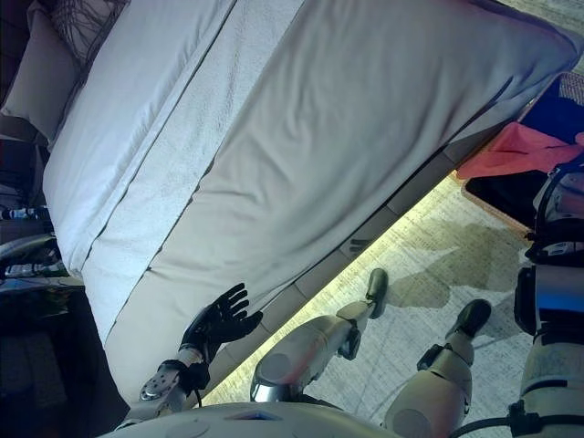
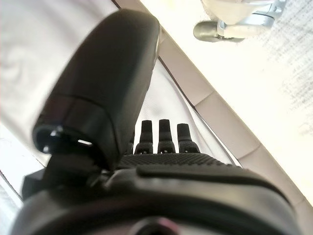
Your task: Pick up the clothes from the bed and place them into the basket
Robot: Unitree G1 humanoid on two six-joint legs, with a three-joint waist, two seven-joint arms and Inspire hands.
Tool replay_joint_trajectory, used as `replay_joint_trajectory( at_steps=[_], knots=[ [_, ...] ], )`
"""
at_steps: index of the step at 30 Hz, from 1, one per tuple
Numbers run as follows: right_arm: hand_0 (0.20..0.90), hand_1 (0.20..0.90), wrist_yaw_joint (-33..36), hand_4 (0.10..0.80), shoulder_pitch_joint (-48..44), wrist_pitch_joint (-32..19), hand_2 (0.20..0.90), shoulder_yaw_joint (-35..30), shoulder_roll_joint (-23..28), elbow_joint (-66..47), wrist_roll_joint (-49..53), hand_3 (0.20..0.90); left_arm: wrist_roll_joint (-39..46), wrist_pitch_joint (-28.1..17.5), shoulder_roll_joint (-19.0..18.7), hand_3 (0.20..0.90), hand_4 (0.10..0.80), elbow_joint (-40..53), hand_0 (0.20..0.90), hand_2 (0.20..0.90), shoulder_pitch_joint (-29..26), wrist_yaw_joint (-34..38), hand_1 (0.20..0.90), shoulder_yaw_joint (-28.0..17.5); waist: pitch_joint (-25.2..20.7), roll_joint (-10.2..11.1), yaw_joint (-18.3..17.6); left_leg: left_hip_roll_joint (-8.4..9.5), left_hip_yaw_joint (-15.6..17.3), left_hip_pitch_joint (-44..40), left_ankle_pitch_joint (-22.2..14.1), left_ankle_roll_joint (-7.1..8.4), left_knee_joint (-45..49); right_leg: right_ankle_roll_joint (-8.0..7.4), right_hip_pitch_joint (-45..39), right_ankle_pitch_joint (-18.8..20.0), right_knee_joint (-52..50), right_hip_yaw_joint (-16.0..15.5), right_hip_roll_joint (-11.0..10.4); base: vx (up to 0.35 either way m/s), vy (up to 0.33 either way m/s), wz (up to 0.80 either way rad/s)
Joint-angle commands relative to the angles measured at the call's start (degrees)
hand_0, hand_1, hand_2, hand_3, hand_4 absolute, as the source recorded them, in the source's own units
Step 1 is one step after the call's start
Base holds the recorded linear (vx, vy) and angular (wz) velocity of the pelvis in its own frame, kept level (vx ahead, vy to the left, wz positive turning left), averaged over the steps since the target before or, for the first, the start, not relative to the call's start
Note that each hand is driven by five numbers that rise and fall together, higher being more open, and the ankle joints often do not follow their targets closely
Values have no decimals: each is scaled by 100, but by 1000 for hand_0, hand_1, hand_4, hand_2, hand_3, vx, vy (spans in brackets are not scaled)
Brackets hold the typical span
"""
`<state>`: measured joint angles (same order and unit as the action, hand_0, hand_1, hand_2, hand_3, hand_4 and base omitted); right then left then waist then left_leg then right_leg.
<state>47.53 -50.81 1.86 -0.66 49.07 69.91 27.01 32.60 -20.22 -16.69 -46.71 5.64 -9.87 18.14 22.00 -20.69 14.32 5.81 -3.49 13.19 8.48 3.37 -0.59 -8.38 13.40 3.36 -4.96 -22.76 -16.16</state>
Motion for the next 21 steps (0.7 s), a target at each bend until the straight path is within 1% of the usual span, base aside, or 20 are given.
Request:
replay_joint_trajectory(
  at_steps=[1, 2, 3, 6, 8, 10, 11, 12, 14, 16, 21],
  knots=[
    [900, 900, -250, 800, 377, -311, 900, 143, 210, -238, -13, 900, 171, -212, -495, 900, 800, -203, 900, 900, -130, -73, 900, -10, -77, 68, -9, -195, -63, -65, -1, 1, -401, 191, 28, -538, -711, 36, 51, 45, -80, 4],
    [900, 900, -382, 800, 652, -362, 900, 106, 13, -261, 47, 900, 77, -212, -486, 900, 800, -246, 900, 900, -159, -66, 900, -29, -112, 171, -28, -225, -63, -134, -26, 11, -402, 206, -77, -527, -653, 19, 98, 56, -93, 2],
    [900, 900, -656, 800, 919, -382, 900, 85, -183, -277, 74, 900, 10, -220, -476, 900, 800, -293, 900, 900, -174, -70, 900, -57, -149, 277, -47, -258, -56, -205, -51, 19, -404, 217, -183, -509, -587, 10, 148, 68, -110, 3],
    [900, 900, -1068, 800, 1572, -549, 900, 125, -785, -442, 51, 900, -192, -109, -461, 900, 800, -294, 900, 900, -252, 35, 900, -182, -251, 616, -107, -379, 4, -404, -122, 49, -412, 248, -498, -446, -362, 9, 304, 64, -125, 9],
    [900, 900, -1272, 800, 2009, -633, 900, 239, -1210, -589, 149, 900, -401, -34, -455, 900, 800, -319, 900, 900, -310, 120, 900, -234, -336, 880, -167, -481, 77, -516, -154, 67, -420, 269, -680, -379, -196, 52, 426, 69, -148, -5],
    [900, 900, -1511, 800, 2418, -782, 900, 361, -1573, -750, 108, 900, -519, 58, -440, 900, 800, -318, 900, 900, -353, 277, 900, -271, -412, 1121, -241, -560, 149, -604, -172, 57, -431, 272, -824, -272, -29, 128, 532, 58, -142, -14],
    [900, 900, -1792, 800, 2748, -825, 900, 414, -1762, -865, -3, 900, -640, 152, -429, 900, 800, -291, 900, 900, -375, 343, 900, -317, -468, 1309, -306, -616, 208, -677, -214, 56, -430, 264, -923, -219, 73, 190, 595, 47, -123, -21],
    [900, 900, -1972, 800, 2932, -903, 900, 430, -1852, -887, -73, 900, -715, 169, -416, 900, 800, -308, 900, 900, -374, 397, 900, -330, -516, 1405, -336, -643, 242, -717, -229, 56, -434, 262, -980, -178, 150, 227, 632, 86, -132, -26],
    [900, 900, -2444, 800, 3471, -1028, 900, 478, -2130, -947, -114, 900, -913, 283, -337, 900, 800, -404, 900, 900, -415, 559, 900, -363, -693, 1673, -477, -725, 386, -890, -295, 50, -441, 249, -1173, -87, 356, 373, 738, 107, -88, -34],
    [900, 900, -2816, 800, 3925, -1234, 900, 578, -2433, -963, -291, 900, -1057, 343, -240, 900, 800, -589, 900, 900, -456, 682, 900, -385, -878, 1857, -603, -775, 511, -1067, -369, 38, -441, 238, -1340, -24, 525, 495, 818, 101, -47, -28],
    [900, 900, -3271, 800, 4624, -1286, 900, 747, -2952, -953, -604, 900, -1214, 418, -90, 900, 800, -1032, 900, 900, -564, 812, 900, -527, -1236, 2109, -856, -888, 760, -1382, -512, 30, -441, 258, -1581, -54, 600, 719, 963, 81, -1, -30]
  ],
)
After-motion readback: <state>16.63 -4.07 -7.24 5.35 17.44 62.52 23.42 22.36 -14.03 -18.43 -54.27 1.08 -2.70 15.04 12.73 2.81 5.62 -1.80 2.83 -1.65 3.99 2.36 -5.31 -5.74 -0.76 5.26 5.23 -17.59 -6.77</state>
